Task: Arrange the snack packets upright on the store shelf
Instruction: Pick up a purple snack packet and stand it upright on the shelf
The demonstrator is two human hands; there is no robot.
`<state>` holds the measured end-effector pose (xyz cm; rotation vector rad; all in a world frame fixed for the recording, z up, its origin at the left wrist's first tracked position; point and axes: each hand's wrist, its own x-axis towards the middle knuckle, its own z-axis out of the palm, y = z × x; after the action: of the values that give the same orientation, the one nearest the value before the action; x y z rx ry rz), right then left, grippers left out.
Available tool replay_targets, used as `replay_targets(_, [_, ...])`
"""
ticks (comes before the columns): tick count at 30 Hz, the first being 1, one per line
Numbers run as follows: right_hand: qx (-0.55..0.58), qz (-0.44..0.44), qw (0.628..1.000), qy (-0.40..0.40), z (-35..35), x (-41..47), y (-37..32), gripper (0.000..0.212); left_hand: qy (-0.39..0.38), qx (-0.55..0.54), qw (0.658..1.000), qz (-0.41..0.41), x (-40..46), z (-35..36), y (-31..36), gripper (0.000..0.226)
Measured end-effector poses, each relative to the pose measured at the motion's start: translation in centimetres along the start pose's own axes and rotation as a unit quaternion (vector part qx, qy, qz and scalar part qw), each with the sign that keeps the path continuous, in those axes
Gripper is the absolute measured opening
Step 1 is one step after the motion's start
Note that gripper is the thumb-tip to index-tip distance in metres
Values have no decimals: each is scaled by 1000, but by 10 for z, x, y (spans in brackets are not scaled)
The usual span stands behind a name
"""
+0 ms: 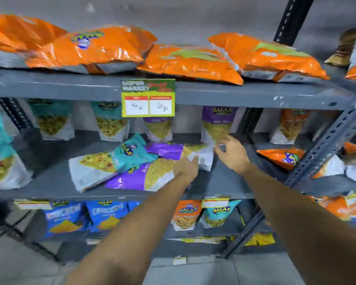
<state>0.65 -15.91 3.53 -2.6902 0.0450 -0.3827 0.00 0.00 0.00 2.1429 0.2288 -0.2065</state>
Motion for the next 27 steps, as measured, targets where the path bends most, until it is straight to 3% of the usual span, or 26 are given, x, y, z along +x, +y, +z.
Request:
replay_targets(4, [168,182,967,-64,21,40,22,32,-4,-216,965,-147,18,34,14,61])
replay_targets(6, [252,268,924,-103,35,59,31,30,-35,-325,928,-178,28,50,22,55])
replay_targets(8, [322,336,874,-138,44,72,38,45,8,-383,895,-228,40,63,25,60])
replay_targets(10, [371,358,835,-192,54,83,44,51,52,-409,875,-255,51,75,24,74])
replay_targets(13, [407,342,808,-252,72,99,57,30,96,-424,855,-282,65,93,24,96])
replay_targets(15, [414,328,803,-276,80,106,65,15,123,-408,856,-291,72,103,23,98])
replay_targets(18, [414,307,797,-316,82,110,77,9,152,-442,841,-272,72,115,19,79])
replay_targets(21, [438,300,768,-359,74,105,88,26,139,-465,849,-208,53,119,15,47])
replay_targets(23, [469,301,732,-392,67,96,97,41,96,-477,861,-146,33,113,11,32])
replay_targets(27, [546,256,675,-426,49,57,113,62,-74,-476,876,-23,-2,90,-11,44])
